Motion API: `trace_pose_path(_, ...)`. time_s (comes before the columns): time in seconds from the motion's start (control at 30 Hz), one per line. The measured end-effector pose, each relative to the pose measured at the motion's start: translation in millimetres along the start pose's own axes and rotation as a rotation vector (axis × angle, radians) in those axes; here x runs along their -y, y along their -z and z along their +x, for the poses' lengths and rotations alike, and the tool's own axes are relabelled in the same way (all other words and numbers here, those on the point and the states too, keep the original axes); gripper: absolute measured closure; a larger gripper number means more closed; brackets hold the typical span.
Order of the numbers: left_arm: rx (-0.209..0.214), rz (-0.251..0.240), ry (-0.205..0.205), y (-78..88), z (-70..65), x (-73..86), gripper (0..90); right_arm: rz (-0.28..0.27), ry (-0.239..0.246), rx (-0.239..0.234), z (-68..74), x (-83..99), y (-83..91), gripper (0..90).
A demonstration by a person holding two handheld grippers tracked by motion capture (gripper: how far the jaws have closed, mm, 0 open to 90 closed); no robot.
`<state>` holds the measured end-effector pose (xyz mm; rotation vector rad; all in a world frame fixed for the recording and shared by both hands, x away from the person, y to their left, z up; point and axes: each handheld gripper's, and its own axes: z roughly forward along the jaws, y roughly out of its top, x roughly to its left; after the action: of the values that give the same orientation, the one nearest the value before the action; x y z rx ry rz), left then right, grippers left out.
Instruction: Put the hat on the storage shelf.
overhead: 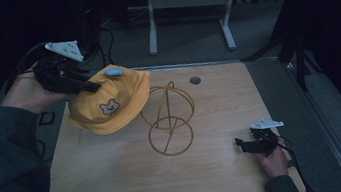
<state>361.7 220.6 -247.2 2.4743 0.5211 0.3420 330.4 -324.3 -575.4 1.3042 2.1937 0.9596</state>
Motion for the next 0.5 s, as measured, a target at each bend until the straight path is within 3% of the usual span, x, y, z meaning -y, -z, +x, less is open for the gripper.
trace_pose_path(0.5,0.025,-0.016,-0.032,2.4,-3.6,-16.2,80.8,0.0,0.0,0.0,0.0,0.0,0.0,19.2)
